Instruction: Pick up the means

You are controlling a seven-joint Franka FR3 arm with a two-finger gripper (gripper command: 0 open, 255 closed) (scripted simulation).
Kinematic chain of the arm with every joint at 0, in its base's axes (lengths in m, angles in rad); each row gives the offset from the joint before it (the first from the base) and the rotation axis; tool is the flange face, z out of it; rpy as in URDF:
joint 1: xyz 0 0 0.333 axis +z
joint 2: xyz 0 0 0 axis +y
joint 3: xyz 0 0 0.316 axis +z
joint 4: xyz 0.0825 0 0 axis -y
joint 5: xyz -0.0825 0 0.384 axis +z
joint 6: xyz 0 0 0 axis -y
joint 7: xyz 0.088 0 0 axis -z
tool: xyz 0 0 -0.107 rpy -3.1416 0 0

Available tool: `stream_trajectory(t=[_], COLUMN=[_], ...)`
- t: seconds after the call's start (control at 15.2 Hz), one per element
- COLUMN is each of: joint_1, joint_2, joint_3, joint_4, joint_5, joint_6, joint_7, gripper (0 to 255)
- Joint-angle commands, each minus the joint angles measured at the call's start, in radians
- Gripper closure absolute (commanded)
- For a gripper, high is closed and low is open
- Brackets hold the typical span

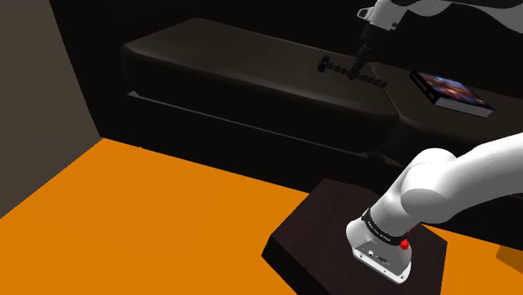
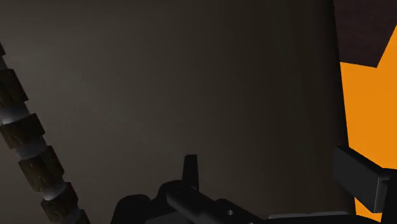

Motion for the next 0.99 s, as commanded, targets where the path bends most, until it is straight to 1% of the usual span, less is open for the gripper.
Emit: stream_trajectory(t=[0.0, 0.2, 0.33, 0.46, 0.59, 0.66, 0.92], joint_1=[0.012, 0.032, 0.044, 0.051, 0.046, 0.040, 0.037], joint_2=[0.059, 0.162, 0.243, 0.336, 0.444, 0.476, 0.466], joint_3=[-0.055, -0.140, -0.199, -0.258, -0.314, -0.326, -0.319], joint_4=[0.065, 0.167, 0.244, 0.329, 0.424, 0.452, 0.390], joint_5=[0.002, 0.026, 0.057, 0.104, 0.169, 0.190, 0.184], joint_6=[-0.008, -0.014, -0.023, -0.037, -0.059, -0.067, -0.012], joint_7=[-0.093, -0.232, -0.330, -0.434, -0.544, -0.575, -0.576], gripper=[0, 0, 0, 0, 0, 0, 0])
